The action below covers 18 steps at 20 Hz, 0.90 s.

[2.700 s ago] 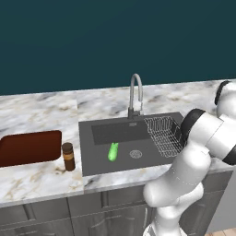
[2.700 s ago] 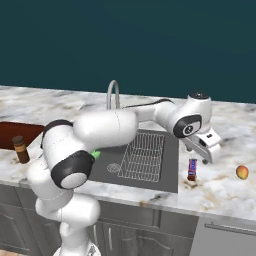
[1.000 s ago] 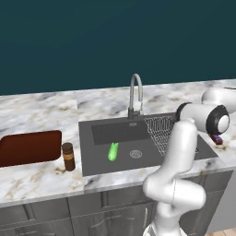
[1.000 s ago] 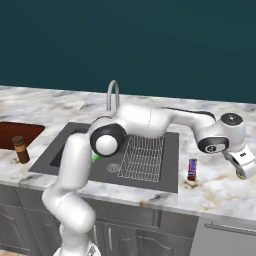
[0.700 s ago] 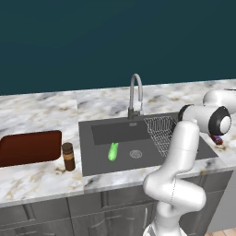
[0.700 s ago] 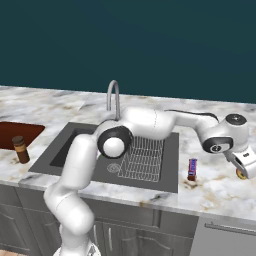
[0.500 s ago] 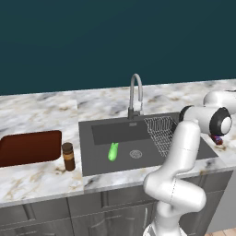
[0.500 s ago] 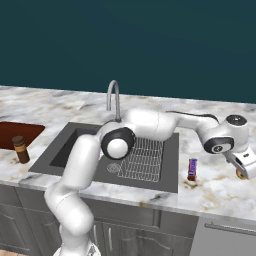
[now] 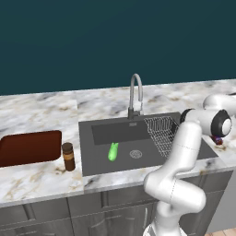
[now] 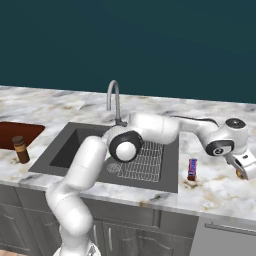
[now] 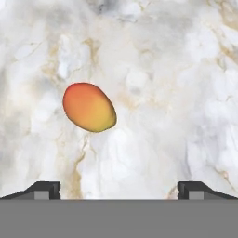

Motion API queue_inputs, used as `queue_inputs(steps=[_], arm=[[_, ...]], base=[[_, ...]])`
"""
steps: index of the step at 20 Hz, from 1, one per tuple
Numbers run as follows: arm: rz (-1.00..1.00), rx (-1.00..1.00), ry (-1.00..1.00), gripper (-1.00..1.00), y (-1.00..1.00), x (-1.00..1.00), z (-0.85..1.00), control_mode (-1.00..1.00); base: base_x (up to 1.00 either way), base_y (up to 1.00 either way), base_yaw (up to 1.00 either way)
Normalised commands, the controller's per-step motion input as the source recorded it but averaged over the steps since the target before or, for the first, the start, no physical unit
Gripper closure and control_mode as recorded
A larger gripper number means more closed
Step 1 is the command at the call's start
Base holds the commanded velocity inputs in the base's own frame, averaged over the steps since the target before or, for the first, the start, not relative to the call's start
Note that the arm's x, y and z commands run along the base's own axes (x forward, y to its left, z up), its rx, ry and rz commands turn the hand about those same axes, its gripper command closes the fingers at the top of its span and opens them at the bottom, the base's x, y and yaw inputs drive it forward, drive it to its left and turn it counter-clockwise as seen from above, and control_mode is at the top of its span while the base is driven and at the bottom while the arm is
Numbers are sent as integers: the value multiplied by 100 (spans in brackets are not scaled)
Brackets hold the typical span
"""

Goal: Pick up all produce items and place them in the sink. Turn on the sink faucet to wash them. Then turn the sink off and put them in the tray.

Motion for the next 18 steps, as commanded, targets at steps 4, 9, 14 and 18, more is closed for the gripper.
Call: queue_inputs(steps=[4, 9, 14, 18], arm=[[0, 0, 1, -100, -25, 29, -18, -100], [0, 0, 1, -100, -23, 28, -14, -100], [0, 0, 2, -100, -25, 24, -14, -100], [0, 0, 2, -100, -21, 22, -16, -100]], base=[[0, 0, 0], [0, 0, 0], [0, 0, 0], [0, 0, 0]])
